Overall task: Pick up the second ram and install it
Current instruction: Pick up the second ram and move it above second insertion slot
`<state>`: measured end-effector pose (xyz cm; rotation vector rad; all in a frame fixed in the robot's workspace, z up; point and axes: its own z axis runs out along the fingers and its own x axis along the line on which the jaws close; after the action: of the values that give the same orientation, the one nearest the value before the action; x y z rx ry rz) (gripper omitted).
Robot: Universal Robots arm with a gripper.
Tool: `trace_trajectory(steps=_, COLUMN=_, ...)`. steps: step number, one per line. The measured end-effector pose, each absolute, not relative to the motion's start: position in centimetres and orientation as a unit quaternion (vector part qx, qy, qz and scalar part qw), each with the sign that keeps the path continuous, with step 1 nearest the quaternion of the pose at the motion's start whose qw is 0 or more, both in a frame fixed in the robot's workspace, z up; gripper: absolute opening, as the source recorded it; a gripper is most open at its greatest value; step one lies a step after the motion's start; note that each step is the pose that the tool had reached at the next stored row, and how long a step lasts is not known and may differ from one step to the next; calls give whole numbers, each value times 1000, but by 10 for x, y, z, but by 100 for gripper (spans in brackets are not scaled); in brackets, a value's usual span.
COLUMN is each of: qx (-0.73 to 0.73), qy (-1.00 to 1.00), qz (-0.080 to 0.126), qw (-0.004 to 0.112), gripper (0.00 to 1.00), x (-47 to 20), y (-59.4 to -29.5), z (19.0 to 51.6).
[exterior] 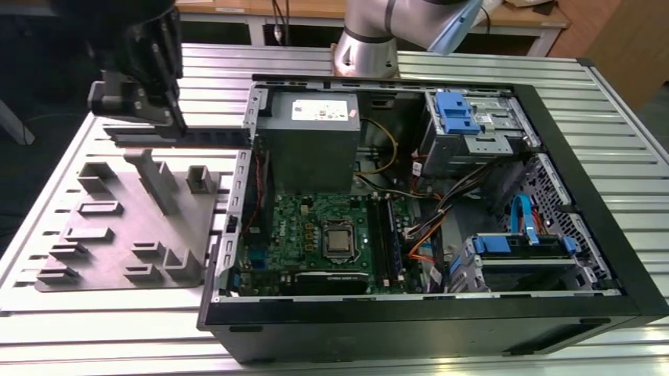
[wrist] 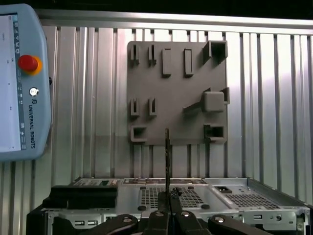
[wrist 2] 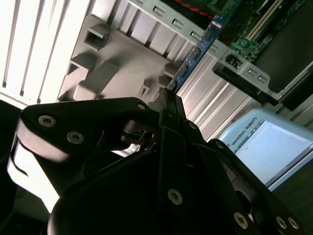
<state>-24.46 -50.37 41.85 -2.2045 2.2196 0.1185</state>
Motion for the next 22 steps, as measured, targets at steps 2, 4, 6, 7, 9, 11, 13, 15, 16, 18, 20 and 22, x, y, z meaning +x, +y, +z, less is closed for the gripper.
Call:
trace_trajectory(steps=2, qx=-704, qy=709, qz=38, qw=5, gripper=8, x=-237, y=-504, z=419)
trace_trajectory(steps=4, qx=-704, qy=709, qz=38, qw=5, gripper=8, x=-231, y=-504, z=418)
trace_trajectory(steps=6, qx=-704, qy=709, qz=38, qw=5, gripper=8, x=-226, y=-504, z=418)
trace_trajectory(steps=7, qx=-704, qy=709, qz=38, qw=5, gripper=8, x=-223, y=-504, z=418)
trace_trajectory(steps=9, qx=-704, qy=709, qz=38, qw=5, gripper=8, x=-220, y=-504, z=418)
trace_trajectory(steps=11, qx=-704, qy=709, qz=38, qw=5, gripper=8, x=-216, y=-504, z=418)
trace_trajectory(steps=13, qx=-704, qy=709, qz=38, qw=5, gripper=8, x=-213, y=-504, z=418)
trace_trajectory(steps=15, qx=-704, qy=709, qz=38, qw=5, gripper=8, x=-208, y=-504, z=418)
trace_trajectory(steps=16, qx=-704, qy=709, qz=38, qw=5, gripper=8, x=-206, y=-504, z=418)
trace_trajectory(steps=18, qx=-704, qy=709, qz=38, qw=5, gripper=8, x=-203, y=-504, z=418)
trace_trajectory(steps=20, qx=-704, qy=709, qz=38, qw=5, gripper=8, x=-200, y=-504, z=418)
trace_trajectory(steps=22, qx=-704, qy=709, qz=38, qw=5, gripper=8, x=-197, y=-504, z=418)
